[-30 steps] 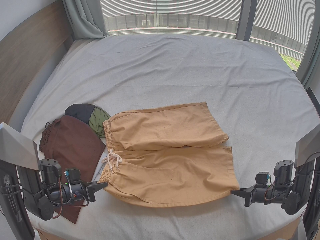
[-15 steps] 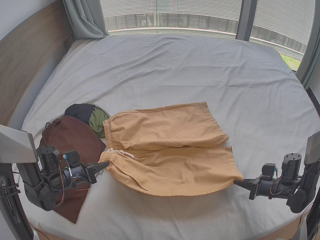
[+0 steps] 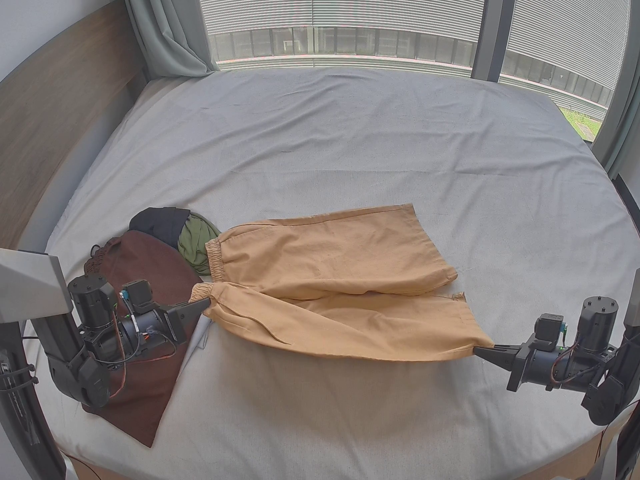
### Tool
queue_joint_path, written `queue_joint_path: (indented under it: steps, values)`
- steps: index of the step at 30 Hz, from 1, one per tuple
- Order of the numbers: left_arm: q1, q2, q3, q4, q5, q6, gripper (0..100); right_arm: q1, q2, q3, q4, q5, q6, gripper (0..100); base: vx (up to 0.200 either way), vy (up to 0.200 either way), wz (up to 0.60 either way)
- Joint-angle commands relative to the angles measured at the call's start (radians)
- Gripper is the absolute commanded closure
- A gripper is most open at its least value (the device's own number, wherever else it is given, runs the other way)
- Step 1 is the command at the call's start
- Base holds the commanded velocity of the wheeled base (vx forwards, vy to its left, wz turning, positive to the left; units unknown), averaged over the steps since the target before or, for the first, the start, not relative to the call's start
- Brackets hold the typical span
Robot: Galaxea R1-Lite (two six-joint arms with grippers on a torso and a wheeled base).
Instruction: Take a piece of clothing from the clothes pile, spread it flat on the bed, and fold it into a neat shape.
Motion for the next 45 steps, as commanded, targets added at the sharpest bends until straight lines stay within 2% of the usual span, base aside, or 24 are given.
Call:
queue_joint_path:
  steps: [1, 18, 26, 33, 45]
  values:
    - [0.003, -0.007, -0.023, -0.002, 0.003, -0.012, 100, 0.000, -0.032, 0.010, -0.001, 0.001, 0.000, 100, 0.000, 0.000, 0.00]
    - [0.023, -0.007, -0.058, -0.002, 0.009, -0.021, 100, 0.002, -0.116, -0.023, -0.001, 0.010, 0.015, 100, 0.000, 0.000, 0.00]
    - [0.034, -0.016, -0.075, -0.002, 0.010, -0.024, 100, 0.005, -0.118, -0.067, -0.001, 0.007, 0.029, 100, 0.000, 0.000, 0.00]
    - [0.040, -0.040, -0.094, -0.001, 0.012, -0.062, 100, 0.009, -0.115, -0.153, -0.002, -0.006, 0.068, 100, 0.000, 0.000, 0.00]
    - [0.038, -0.040, -0.098, -0.001, 0.021, -0.062, 100, 0.018, -0.118, -0.176, -0.002, -0.009, 0.068, 100, 0.000, 0.000, 0.00]
